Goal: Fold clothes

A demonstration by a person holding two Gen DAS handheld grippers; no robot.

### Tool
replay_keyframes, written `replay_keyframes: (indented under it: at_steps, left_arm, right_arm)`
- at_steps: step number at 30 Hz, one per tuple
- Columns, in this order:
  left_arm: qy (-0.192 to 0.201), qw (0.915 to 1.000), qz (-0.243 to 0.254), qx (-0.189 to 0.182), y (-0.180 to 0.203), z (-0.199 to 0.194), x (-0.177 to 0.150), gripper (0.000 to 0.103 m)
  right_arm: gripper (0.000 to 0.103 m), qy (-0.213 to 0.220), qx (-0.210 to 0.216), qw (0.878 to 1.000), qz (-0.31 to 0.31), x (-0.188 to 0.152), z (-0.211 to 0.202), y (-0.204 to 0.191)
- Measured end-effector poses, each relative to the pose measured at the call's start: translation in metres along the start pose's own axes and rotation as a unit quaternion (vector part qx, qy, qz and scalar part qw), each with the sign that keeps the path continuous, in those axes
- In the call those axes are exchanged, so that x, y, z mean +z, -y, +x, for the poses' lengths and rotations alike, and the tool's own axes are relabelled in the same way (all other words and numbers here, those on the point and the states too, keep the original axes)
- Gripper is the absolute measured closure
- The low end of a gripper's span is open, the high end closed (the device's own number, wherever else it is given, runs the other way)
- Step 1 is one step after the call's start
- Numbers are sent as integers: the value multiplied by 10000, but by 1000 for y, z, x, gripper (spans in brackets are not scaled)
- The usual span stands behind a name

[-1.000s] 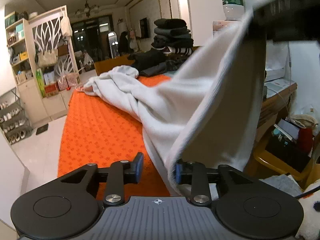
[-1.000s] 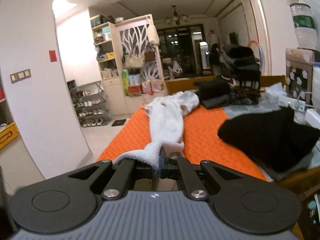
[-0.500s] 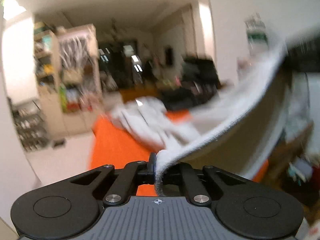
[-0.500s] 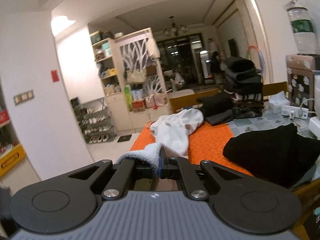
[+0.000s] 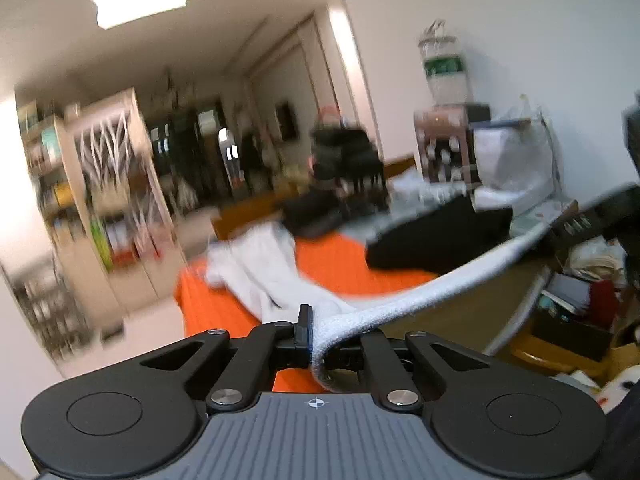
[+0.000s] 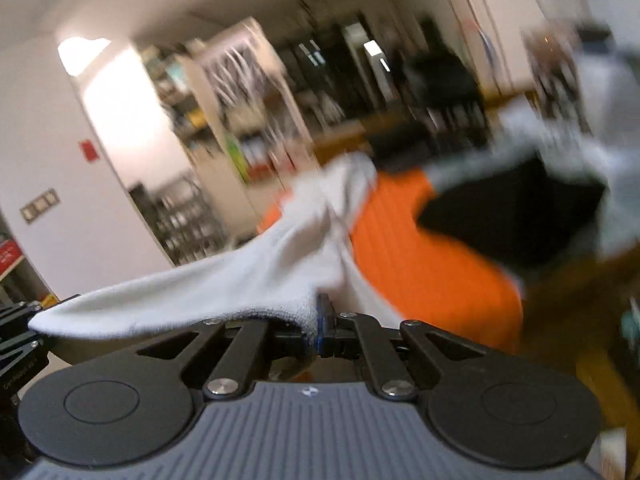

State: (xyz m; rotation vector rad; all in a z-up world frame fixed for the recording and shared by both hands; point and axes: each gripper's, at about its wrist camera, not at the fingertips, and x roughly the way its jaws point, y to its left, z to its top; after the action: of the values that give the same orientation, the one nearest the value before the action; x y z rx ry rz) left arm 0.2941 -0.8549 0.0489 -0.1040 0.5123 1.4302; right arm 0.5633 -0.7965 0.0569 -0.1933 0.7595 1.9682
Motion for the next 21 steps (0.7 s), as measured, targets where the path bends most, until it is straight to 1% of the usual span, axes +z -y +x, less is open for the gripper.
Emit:
replay_keyframes:
  at_steps: [3, 5, 6, 7, 10, 11, 17, 21]
  left_arm:
    - [119, 9999, 72, 53, 2, 1, 7, 97]
    - [467, 9988, 73, 84, 1, -9, 18, 97]
    - [526, 9985, 47, 108, 0, -12, 20, 97]
    - [413, 9991, -2, 104, -1, -10, 18, 97]
    - [-306, 9992, -247, -41, -5, 5, -9, 97]
    - [-475, 9983, -314, -82, -6, 7, -17, 97]
    - [-458, 9980, -430, -36, -14, 6, -18, 97]
    - [-104, 9994, -332, -19, -21, 13, 2, 97]
  right_arm:
    - [98, -15, 4, 10000, 14, -4, -5, 0]
    - [98, -25, 6, 10000, 23, -7, -9, 1]
    - [98, -30, 8, 10000, 28, -9, -11, 1]
    - [98, -35, 9, 10000, 33, -10, -13, 1]
    - [98, -50, 13, 10000, 47, -14, -18, 1]
    - [98, -56, 30, 10000, 39, -14, -17, 1]
    - [98, -97, 151, 9998, -26, -13, -8, -3]
    - [98, -125, 231, 9996, -69, -12, -2, -5]
